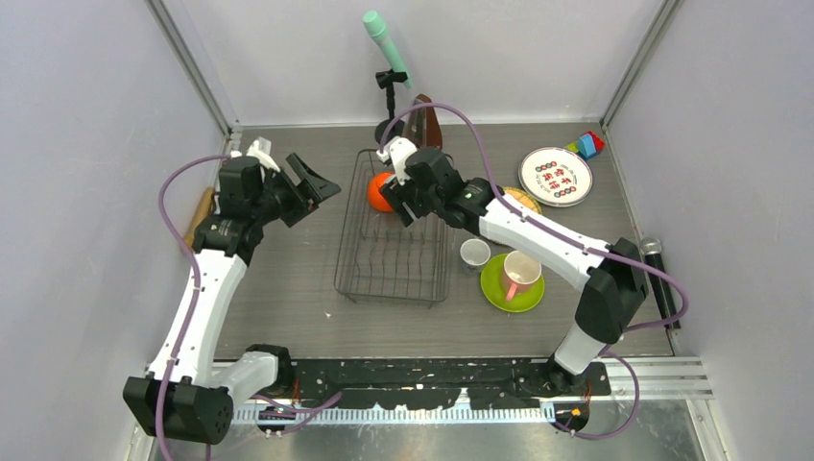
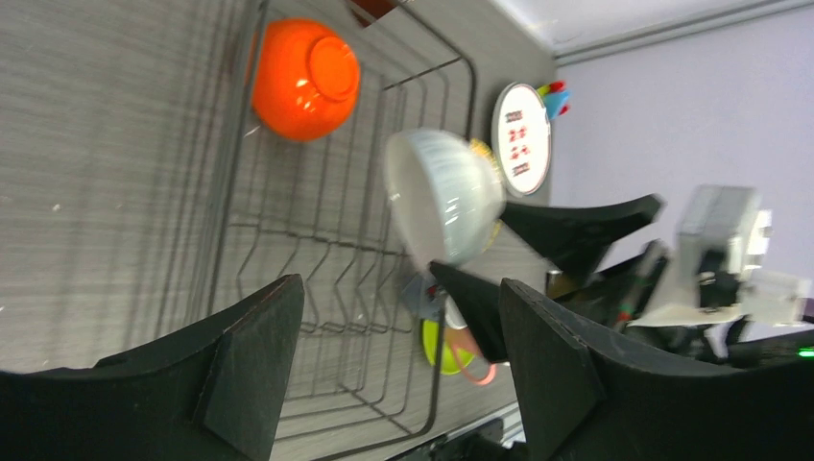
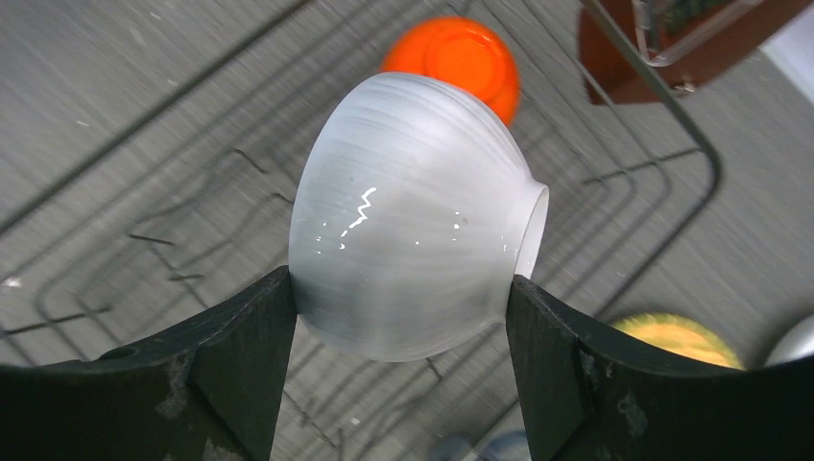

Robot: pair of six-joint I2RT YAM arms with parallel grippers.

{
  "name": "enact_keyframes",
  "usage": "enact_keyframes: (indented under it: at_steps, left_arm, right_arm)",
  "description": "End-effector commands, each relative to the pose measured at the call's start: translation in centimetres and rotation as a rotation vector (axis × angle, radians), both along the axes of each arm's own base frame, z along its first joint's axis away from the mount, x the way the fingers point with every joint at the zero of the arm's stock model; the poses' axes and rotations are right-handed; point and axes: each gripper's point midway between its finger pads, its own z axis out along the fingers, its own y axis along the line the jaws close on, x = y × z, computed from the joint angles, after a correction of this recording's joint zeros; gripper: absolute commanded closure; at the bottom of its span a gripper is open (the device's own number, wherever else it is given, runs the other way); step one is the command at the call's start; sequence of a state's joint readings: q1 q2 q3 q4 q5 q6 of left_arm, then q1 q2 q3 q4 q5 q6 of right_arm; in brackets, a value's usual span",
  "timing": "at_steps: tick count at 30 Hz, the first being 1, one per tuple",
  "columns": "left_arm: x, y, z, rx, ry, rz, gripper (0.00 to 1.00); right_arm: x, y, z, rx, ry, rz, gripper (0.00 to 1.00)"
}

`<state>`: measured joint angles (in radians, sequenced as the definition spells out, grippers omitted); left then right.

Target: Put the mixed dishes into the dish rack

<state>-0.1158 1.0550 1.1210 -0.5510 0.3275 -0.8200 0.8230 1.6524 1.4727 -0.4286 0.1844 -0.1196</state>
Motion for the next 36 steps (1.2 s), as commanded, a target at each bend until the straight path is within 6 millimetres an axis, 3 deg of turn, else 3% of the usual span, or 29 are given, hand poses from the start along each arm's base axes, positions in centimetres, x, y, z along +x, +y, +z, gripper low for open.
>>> enact_keyframes:
  at_steps: [1,6,11,23,28,30,31,33,36]
  left_arm:
    - [-1.6,0.5,-2.2,0.117,-0.002,-0.071,0.23]
    - [-2.7,0.9,-5.0,0.157,0.033,-0.094,0.24]
    - [-3.3,1.1,-6.3,0.173,0.067,-0.099,0.24]
    - [-3.5,1.0,-7.1,0.189,0.09,-0.124,0.25]
    - [-3.6,1.1,-7.2,0.198,0.088,-0.128,0.25]
    - [-3.7,1.2,-7.2,0.202,0.089,-0.128,0.25]
    - [-3.7,1.2,-7.3,0.204,0.09,-0.129,0.25]
    - [-3.7,1.2,-7.4,0.208,0.093,-0.13,0.25]
    - [-3.7,1.3,-7.3,0.212,0.095,-0.13,0.25]
  right_arm:
    - [2.3,-1.7,3.2,-0.123,-0.13,-0.061,1.0]
    - [3.4,-1.8,1.5,-0.259,-0.141,-0.062,1.0]
    - [4.5,-1.6,-0.6,-0.418,-0.159,-0.007,1.0]
    - [6.9,-2.0,-5.5,-0.655,-0.15,-0.011,1.0]
    - [7.0,-1.9,-7.0,-0.683,-0.133,-0.011,0.98]
    - [6.9,-1.9,-7.4,-0.682,-0.122,-0.007,0.81]
    - [6.8,-1.8,-7.6,-0.68,-0.116,-0.004,0.59]
    - [6.5,-1.8,-7.8,-0.674,-0.1,0.001,0.39]
    - [6.1,-1.8,-8.2,-0.664,-0.077,0.01,0.22]
